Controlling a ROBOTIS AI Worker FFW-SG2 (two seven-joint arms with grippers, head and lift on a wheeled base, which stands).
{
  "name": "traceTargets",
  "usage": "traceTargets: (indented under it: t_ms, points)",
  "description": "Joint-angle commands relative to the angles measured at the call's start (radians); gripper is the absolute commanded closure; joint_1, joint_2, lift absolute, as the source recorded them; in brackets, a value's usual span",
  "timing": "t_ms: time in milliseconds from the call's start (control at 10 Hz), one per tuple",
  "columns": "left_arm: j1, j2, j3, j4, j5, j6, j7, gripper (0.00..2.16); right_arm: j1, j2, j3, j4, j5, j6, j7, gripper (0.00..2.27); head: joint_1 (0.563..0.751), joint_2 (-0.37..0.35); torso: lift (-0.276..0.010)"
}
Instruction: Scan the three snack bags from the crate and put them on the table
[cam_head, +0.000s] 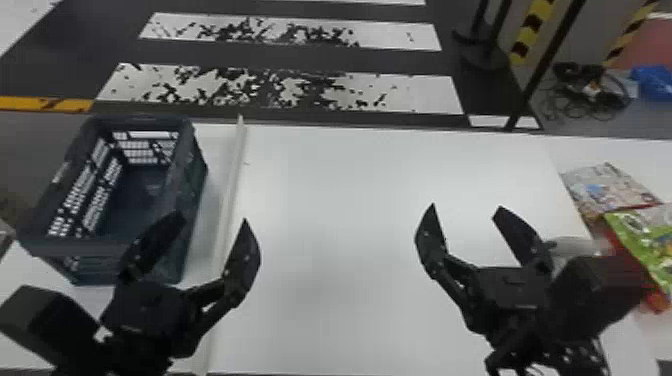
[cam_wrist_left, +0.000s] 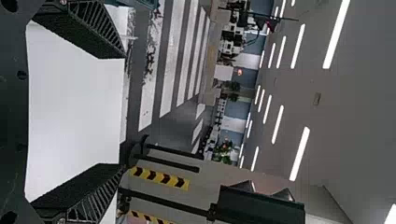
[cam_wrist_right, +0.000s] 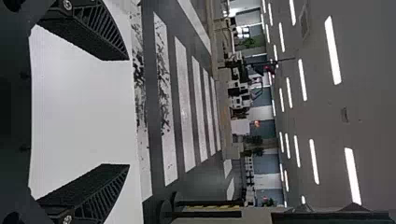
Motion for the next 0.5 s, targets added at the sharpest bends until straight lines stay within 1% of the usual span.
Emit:
traceTargets:
  t_ms: [0, 100, 200, 300, 400]
  points:
    - [0.042, -0.003, 0.004, -0.002, -0.002, -0.042, 0.016, 0.03, 0.091, 0.0, 0.022, 0.0, 0.051, -0.142, -0.025, 0.07, 0.695, 0.007, -0.094]
    - [0.073, -0.005, 0.003, -0.005, -0.017, -0.091, 0.023, 0.03, 0.157, -0.005, 0.02, 0.0, 0.051, -0.249, -0.026, 0.07, 0.695, 0.017, -0.094]
    - [0.096, -0.005, 0.0, -0.002, -0.025, -0.125, 0.023, 0.03, 0.192, -0.011, 0.02, 0.0, 0.05, -0.289, -0.023, 0.07, 0.695, 0.023, -0.094]
    - [0.122, -0.009, 0.0, -0.002, -0.025, -0.14, 0.023, 0.03, 0.214, -0.029, 0.018, -0.005, 0.05, -0.292, -0.019, 0.07, 0.695, 0.024, -0.094]
    - [0.137, -0.011, -0.009, -0.007, -0.028, -0.153, 0.023, 0.03, 0.233, -0.038, -0.001, -0.023, 0.047, -0.264, -0.011, 0.07, 0.695, 0.024, -0.094]
